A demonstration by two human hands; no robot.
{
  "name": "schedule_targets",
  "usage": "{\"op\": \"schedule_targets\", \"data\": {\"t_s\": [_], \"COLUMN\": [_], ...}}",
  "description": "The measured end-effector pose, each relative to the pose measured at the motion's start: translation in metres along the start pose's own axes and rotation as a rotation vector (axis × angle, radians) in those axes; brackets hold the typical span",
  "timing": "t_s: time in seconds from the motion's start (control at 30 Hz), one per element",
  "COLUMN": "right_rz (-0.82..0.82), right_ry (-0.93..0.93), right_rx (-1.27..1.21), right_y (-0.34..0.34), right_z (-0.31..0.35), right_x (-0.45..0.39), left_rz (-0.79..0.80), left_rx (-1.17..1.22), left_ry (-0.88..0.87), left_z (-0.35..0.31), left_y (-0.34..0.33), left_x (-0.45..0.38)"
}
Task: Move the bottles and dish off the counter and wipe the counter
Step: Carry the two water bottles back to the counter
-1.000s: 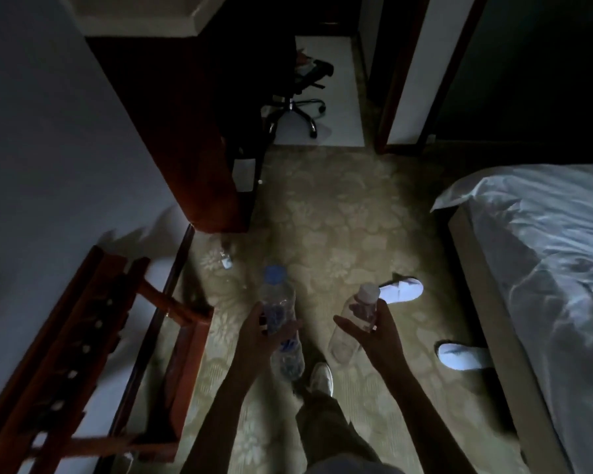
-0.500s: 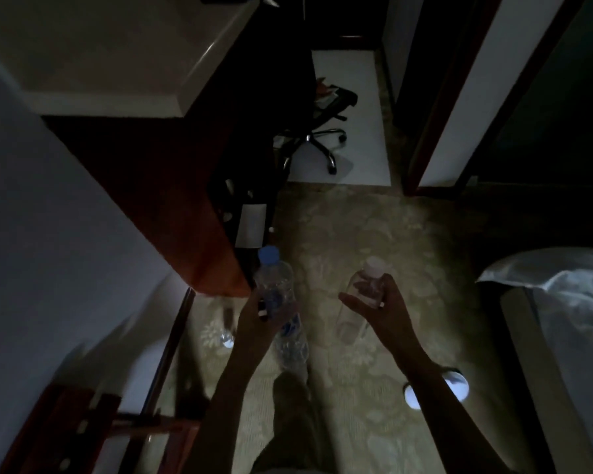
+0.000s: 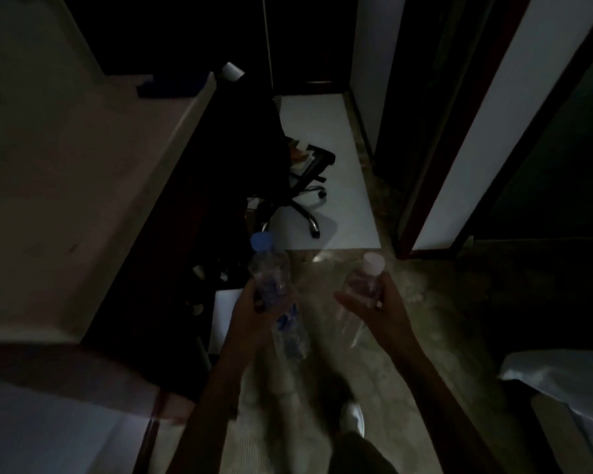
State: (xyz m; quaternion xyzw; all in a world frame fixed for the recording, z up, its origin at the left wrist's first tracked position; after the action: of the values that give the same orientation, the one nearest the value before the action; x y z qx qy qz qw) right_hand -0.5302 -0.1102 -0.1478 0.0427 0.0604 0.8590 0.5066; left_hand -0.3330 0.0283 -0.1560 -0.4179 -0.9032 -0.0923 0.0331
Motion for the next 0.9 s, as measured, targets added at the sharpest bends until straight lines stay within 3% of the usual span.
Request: {"op": "schedule_targets", "data": {"t_s": [0.13,0.4,0.63,0.9], "right_rz": [0.067,0.417,0.647,0.826], "right_ry": [0.029,0.180,0.265,0.395], "right_rx": [-0.066,-0.154,-0.315,-0.315], "right_y": [-0.030,-0.131,-0.257,-0.416], "right_z": [0.005,0.149,0.225,0.308], "right_x": [-0.125,-0.360,-0.472,-0.563], "left_rz": [-0.101,-0.400,-0.733,-0.938], "left_rx": [0.003,0.038,0.110,-0.083], "left_ry": [-0.045,-0.235,-0.357,-0.401], "left_z": [-0.023,-0.173,-0.245,-0.296], "left_y": [-0.004,0.065,0.166,0.297], "left_x": [-0.100,-0.258,-0.325,-0.407]}}
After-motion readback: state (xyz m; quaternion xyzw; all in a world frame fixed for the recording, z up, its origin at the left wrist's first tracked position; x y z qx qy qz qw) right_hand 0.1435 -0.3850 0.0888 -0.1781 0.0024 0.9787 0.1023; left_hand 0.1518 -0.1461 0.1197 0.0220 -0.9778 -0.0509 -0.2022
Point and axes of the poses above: each hand's wrist, its own x-axis away from the middle knuckle, its own y-axis out of the back of the hand, z = x × y, the point moved 9 cm from there along -x, towards the middle knuckle, and after that the axes turned 2 degrees about -x, right-handed, at the moved point
